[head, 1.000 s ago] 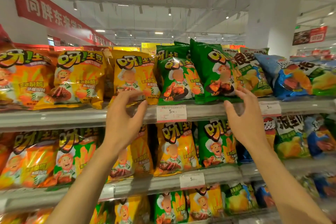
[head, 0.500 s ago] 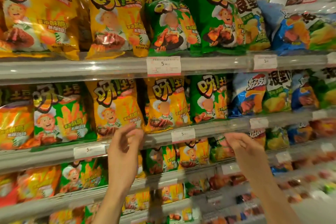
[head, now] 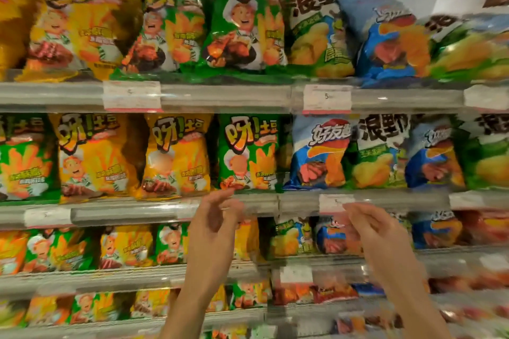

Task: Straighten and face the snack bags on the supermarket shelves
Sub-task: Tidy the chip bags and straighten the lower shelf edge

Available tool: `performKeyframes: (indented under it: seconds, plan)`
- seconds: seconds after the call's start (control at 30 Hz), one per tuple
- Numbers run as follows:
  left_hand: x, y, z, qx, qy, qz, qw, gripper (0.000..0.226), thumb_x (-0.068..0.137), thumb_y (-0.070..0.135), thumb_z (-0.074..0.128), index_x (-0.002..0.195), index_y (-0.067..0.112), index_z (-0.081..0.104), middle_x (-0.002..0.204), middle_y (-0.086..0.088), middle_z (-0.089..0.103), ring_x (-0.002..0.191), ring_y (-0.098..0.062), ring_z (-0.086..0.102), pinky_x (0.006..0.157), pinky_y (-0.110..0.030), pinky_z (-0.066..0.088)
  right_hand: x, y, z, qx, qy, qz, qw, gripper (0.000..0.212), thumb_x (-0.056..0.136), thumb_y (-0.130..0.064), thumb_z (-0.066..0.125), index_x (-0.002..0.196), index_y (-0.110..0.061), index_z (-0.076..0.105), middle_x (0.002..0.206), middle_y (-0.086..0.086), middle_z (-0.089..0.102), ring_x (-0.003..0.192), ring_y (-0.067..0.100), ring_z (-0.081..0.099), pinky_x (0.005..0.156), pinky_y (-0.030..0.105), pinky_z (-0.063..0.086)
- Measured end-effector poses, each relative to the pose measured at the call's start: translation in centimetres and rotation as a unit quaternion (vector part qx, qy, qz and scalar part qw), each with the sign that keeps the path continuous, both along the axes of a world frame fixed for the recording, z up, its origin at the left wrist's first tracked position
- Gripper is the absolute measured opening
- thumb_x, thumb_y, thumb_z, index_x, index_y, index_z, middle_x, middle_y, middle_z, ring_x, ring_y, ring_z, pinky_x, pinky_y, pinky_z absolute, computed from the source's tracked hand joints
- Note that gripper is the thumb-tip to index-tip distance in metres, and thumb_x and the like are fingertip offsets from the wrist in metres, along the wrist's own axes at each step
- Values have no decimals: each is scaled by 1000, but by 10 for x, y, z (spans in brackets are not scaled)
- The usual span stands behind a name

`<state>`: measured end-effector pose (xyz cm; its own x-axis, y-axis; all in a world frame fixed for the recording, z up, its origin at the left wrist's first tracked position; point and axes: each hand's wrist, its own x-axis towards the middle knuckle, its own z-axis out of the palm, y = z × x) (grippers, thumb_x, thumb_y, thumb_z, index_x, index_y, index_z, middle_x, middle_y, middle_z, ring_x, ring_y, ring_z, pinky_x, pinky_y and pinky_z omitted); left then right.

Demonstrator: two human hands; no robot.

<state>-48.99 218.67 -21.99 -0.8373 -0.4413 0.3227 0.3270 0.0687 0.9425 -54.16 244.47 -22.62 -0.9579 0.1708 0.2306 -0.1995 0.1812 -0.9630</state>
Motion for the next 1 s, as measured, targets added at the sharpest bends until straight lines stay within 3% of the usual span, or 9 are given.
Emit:
performKeyframes:
  seconds: [0.07, 0.13, 0.23, 0.37, 0.57, 1.0]
  plan:
    - [-8, 36, 9, -8, 1, -9, 1000, 14, 99, 16, 67, 111, 22, 69, 93, 11, 74, 87, -8, 71, 75, -18, 56, -10, 30, 3, -3, -5, 8, 1000, 21, 93, -42, 65, 102, -25, 72, 86, -13, 79, 77, 3, 74, 64, 18, 57]
    - [-16, 63, 16, -16, -6, -10, 1000, 15, 98, 19, 68, 111, 26, 70, 95, 11, 75, 90, -8, 72, 79, -21, 58, -20, 56, 5, -2, -4, 11, 1000, 28, 89, -48, 66, 101, -23, 73, 85, -9, 79, 77, 5, 74, 65, 21, 59]
    - [-23, 87, 22, -35, -15, 1, 999, 16, 97, 27, 69, 112, 32, 69, 99, 14, 73, 92, -7, 73, 78, -23, 59, -30, 83, 6, 6, 2, 14, 1000, 18, 96, -38, 65, 99, -23, 73, 85, -7, 80, 77, 7, 75, 76, 34, 57]
    - [-30, 100, 28, -34, -8, 19, 999, 16, 95, 29, 69, 111, 29, 69, 98, 15, 73, 85, -6, 73, 75, -30, 62, -40, 102, 3, 8, -1, 12, 1000, 13, 99, -29, 64, 96, -21, 74, 82, -5, 80, 75, 9, 75, 79, 40, 59]
    - [-48, 96, 44, -28, 36, 21, 999, 16, 94, 26, 71, 108, 34, 71, 97, 14, 74, 85, -10, 74, 78, -32, 56, -45, 100, 18, -3, 4, 8, 1000, 12, 99, -24, 63, 96, -18, 73, 79, -4, 79, 73, 8, 73, 72, 29, 59]
    - [-77, 90, 121, -130, 131, 20, 983, 16, 94, 25, 68, 107, 33, 67, 95, 18, 73, 84, -6, 72, 76, -29, 54, -74, 90, 122, 83, 186, -9, 979, 11, 100, -24, 63, 97, -30, 72, 85, -14, 77, 82, 4, 73, 79, 31, 60]
